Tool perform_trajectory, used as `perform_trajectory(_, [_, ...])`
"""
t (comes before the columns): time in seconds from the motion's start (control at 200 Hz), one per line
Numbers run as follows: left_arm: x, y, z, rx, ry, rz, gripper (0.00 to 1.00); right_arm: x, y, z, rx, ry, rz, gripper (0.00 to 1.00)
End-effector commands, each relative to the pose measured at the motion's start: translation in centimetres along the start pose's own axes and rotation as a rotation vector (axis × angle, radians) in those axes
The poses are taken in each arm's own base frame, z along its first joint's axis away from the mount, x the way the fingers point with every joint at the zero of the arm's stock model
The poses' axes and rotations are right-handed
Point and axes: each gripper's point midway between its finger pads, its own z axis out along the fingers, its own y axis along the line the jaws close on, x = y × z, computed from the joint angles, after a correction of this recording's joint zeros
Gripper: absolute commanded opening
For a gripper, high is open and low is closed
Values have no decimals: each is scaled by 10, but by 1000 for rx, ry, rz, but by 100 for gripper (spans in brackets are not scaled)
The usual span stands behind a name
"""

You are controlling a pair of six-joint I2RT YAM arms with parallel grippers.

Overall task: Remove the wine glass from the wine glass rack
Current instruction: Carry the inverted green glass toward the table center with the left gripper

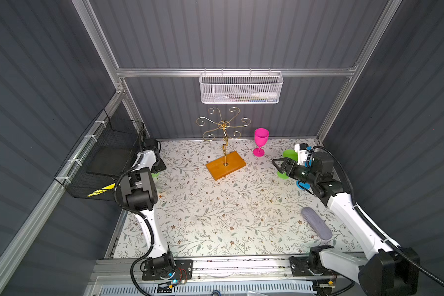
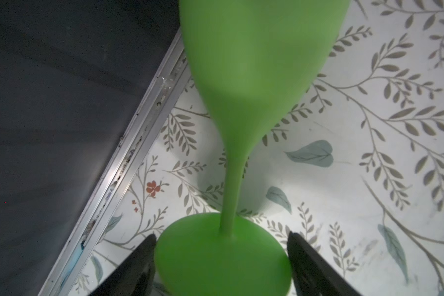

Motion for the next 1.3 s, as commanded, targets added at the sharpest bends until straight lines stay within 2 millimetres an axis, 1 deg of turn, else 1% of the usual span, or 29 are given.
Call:
perform_trajectory(0.0, [-4, -4, 3, 63, 24, -33, 78, -1, -2, -3, 11, -10, -17, 82])
perform_trajectory(0.09, [-2, -14, 3, 115, 36, -42, 73, -2, -1, -4, 13, -13, -20, 82])
perform_trajectory(0.25, [-1, -33, -9, 202, 21, -31, 61, -3, -1, -4, 16, -16, -23, 83])
perform_trajectory(0.295, [2, -38, -11, 222, 30, -23, 57, -3, -2, -4, 18, -17, -22, 83])
perform_trajectory(0.36, [8, -48, -12, 247, 44, -5, 54, -4, -1, -5, 16, -19, -24, 83])
perform_trajectory(0.37, [10, -50, -11, 249, 47, -4, 53, -7, 5, -10, 6, -33, -34, 83])
perform_trajectory(0.39, [12, -52, -11, 251, 53, 3, 52, -8, 7, -12, 2, -41, -38, 83])
perform_trajectory(0.445, [19, -61, -10, 262, 68, 21, 47, -9, 8, -12, 3, -42, -39, 83])
perform_trajectory(0.535, [31, -73, -11, 276, 88, 48, 43, -9, 8, -14, 5, -42, -39, 84])
perform_trajectory(0.635, [40, -85, -18, 295, 94, 77, 39, -9, 8, -16, 11, -43, -44, 84])
perform_trajectory(0.75, [50, -96, -30, 317, 91, 103, 32, -7, 8, -18, 16, -42, -43, 84])
perform_trajectory(0.795, [55, -99, -36, 331, 90, 107, 30, -7, 7, -18, 17, -40, -41, 84])
perform_trajectory(0.875, [64, -105, -49, 357, 71, 118, 29, -6, 8, -19, 17, -39, -41, 84])
perform_trajectory(0.94, [70, -105, -62, 380, 50, 114, 29, -6, 8, -20, 18, -39, -40, 85])
perform_trajectory(0.985, [71, -106, -76, 422, 14, 94, 29, -6, 8, -20, 17, -36, -43, 85])
perform_trajectory(1.0, [82, -103, -73, 423, 26, 90, 28, -5, 8, -20, 17, -35, -43, 85])
perform_trajectory(1.045, [87, -101, -81, 458, -5, 72, 28, -4, 8, -20, 18, -31, -45, 85])
perform_trajectory(1.296, [102, -88, -141, 639, -218, 41, 20, 1, 16, -22, -12, 0, -47, 85])
